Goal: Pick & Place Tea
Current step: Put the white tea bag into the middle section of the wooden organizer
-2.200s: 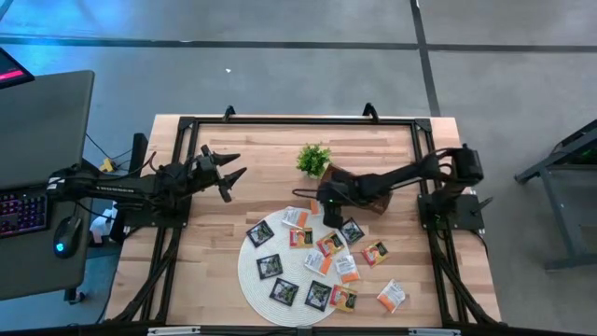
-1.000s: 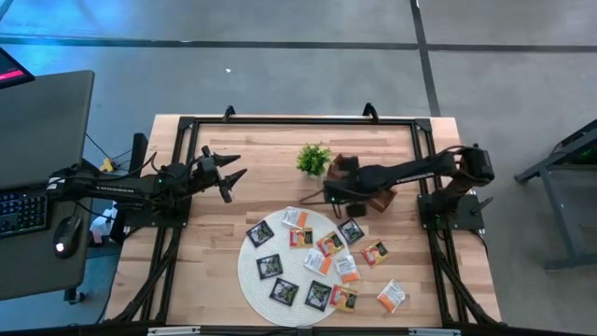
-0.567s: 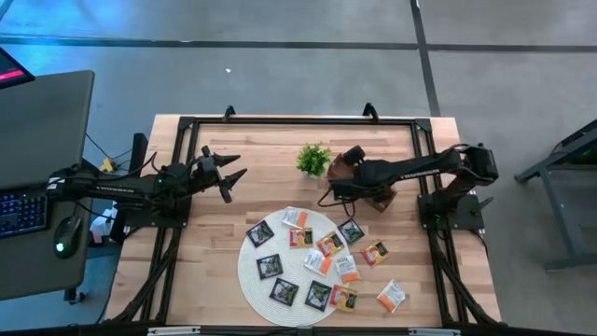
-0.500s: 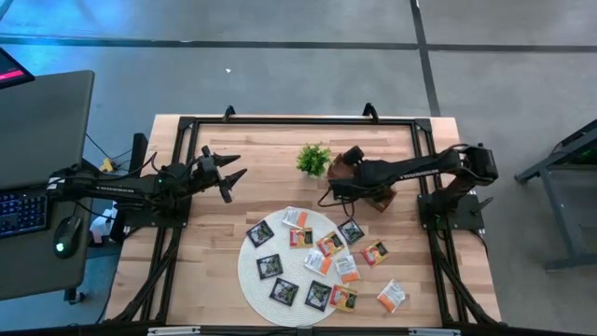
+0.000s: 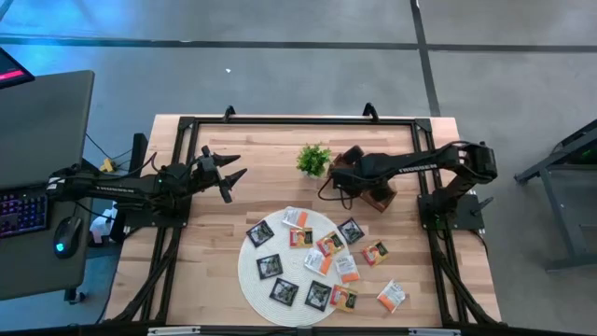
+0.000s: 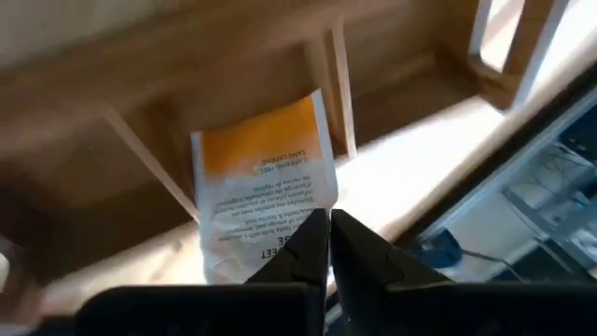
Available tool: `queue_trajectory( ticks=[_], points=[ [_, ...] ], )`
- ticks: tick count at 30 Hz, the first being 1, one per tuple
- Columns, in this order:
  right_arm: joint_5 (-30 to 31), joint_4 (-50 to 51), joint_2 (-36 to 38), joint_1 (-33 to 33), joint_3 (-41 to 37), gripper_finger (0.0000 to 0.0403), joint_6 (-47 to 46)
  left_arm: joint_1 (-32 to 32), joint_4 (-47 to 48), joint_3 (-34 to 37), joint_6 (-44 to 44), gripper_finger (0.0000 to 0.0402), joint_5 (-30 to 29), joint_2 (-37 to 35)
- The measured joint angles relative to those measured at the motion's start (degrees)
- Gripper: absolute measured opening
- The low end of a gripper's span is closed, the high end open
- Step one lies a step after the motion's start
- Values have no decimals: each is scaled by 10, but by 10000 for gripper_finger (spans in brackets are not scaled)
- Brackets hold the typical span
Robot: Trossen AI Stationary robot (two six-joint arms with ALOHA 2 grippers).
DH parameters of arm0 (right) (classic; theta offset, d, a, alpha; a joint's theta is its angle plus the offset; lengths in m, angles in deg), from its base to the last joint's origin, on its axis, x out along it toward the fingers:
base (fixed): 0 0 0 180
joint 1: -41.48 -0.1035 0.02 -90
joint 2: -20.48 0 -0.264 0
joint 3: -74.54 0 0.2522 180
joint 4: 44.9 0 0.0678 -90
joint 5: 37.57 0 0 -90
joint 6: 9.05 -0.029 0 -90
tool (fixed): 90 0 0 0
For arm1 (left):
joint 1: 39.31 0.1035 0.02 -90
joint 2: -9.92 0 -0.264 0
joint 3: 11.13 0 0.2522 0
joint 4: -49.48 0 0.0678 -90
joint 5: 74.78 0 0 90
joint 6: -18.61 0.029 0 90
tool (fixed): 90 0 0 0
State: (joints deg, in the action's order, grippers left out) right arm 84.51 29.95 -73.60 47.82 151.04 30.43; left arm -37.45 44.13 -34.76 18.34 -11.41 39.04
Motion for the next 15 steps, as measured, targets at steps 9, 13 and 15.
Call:
queue_trajectory(
  ticks=[9, 13, 15],
  points=[
    [34, -10, 0, -1, 1, 93, -40, 0, 0, 0, 0, 233, 0, 0],
    [84, -11, 0, -37, 16, 125, -44, 0, 0, 0, 0, 233, 0, 0],
    [82, -25, 0, -62, 30, 136, -47, 0, 0, 0, -5, 233, 0, 0]
  ],
)
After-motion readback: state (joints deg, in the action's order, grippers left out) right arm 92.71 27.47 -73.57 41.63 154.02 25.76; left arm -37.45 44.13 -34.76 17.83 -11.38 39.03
